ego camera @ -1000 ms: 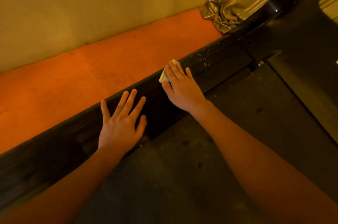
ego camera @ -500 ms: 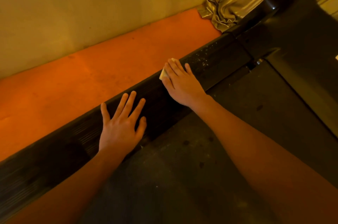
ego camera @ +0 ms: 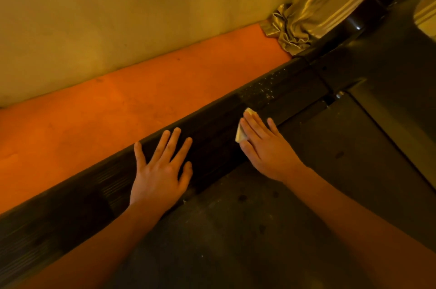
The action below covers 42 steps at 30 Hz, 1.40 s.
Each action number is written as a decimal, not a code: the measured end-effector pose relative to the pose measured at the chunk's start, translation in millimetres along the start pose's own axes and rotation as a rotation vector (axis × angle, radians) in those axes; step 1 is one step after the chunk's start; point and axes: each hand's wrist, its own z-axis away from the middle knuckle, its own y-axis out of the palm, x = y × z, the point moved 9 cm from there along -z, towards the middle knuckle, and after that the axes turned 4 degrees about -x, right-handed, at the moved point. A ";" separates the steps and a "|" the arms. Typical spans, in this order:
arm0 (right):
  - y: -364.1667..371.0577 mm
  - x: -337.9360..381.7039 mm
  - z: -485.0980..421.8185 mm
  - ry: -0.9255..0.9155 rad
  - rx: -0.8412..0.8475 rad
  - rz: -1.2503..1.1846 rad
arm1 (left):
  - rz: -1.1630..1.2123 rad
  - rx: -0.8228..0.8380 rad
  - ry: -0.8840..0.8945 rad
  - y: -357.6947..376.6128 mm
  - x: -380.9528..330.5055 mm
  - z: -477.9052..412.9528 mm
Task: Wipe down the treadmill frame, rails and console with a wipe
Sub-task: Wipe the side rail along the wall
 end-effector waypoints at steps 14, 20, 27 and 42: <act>3.4 8.7 -1.4 -0.035 -0.037 -0.012 | -0.003 0.016 -0.011 4.3 0.0 -0.7; -8.2 18.2 -57.4 -0.010 -0.033 -0.036 | -0.014 0.020 -0.023 4.0 2.7 1.0; -6.8 10.5 -28.6 -0.013 -0.033 -0.070 | -0.002 0.025 -0.025 2.4 0.6 -1.2; -2.4 13.7 -24.8 0.043 -0.045 -0.101 | 0.011 0.017 -0.030 1.4 -0.7 0.1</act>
